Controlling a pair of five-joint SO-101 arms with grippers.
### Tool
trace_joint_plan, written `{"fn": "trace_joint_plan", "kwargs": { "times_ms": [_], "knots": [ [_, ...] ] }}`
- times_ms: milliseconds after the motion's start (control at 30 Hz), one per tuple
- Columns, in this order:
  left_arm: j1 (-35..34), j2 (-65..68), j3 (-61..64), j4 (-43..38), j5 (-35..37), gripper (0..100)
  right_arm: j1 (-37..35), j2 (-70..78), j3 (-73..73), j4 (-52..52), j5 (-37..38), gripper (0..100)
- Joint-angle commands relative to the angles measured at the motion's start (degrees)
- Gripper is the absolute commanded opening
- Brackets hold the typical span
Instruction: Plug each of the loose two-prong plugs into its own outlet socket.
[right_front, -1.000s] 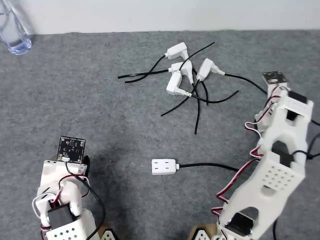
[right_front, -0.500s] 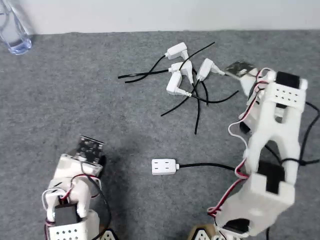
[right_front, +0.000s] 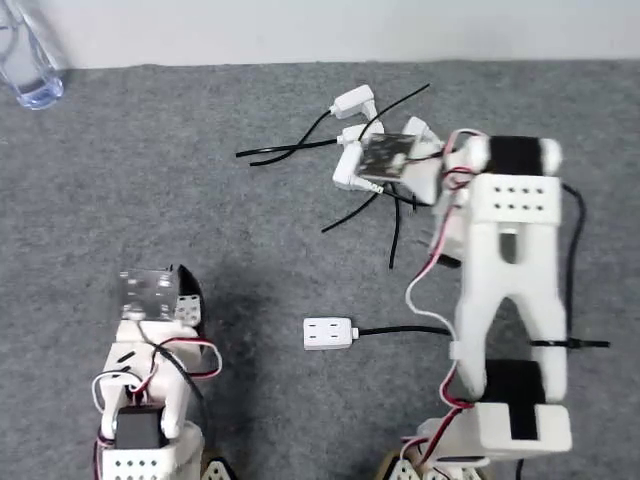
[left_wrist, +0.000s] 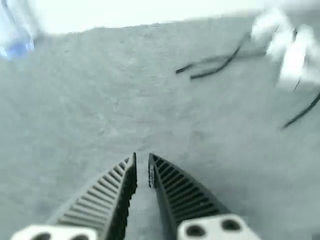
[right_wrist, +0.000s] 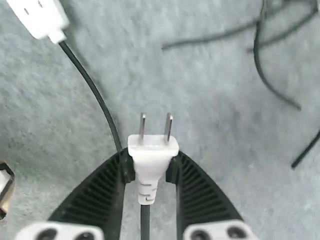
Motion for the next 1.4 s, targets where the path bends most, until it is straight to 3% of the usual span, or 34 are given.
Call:
{"fn": "trace_joint_plan", "kwargs": {
  "times_ms": [0, 100, 333, 533, 600, 833, 1367],
  "knots": [
    [3.96, -0.79, -2.15, -3.6, 15.82, 4, -4.26, -3.03, -0.18, 2.59, -3.16, 0.9],
    [6.42, -0.7, -3.56, -4.84, 18.64, 4, -7.87, -6.11, 0.62, 2.68, -6.24, 0.9],
    [18.37, -0.7, -4.7, -6.51, 28.66, 6, -17.01, -19.82, 9.67, 2.68, -5.45, 0.9],
    [27.34, -0.62, -0.75, -16.53, 48.97, 38, -19.12, -29.14, 17.41, 2.59, -4.4, 0.9],
    [29.54, -0.62, -0.13, -14.59, 48.0, 43, -18.95, -31.16, 19.16, 2.59, -4.4, 0.9],
    [34.55, -0.53, -0.31, -10.99, 45.19, 43, -21.05, -33.89, 21.63, 2.33, -4.92, 0.9],
    [34.2, -0.7, -0.31, -9.41, 45.1, 43, -26.68, -34.07, 21.1, 2.33, -6.51, 0.9]
  ]
}}
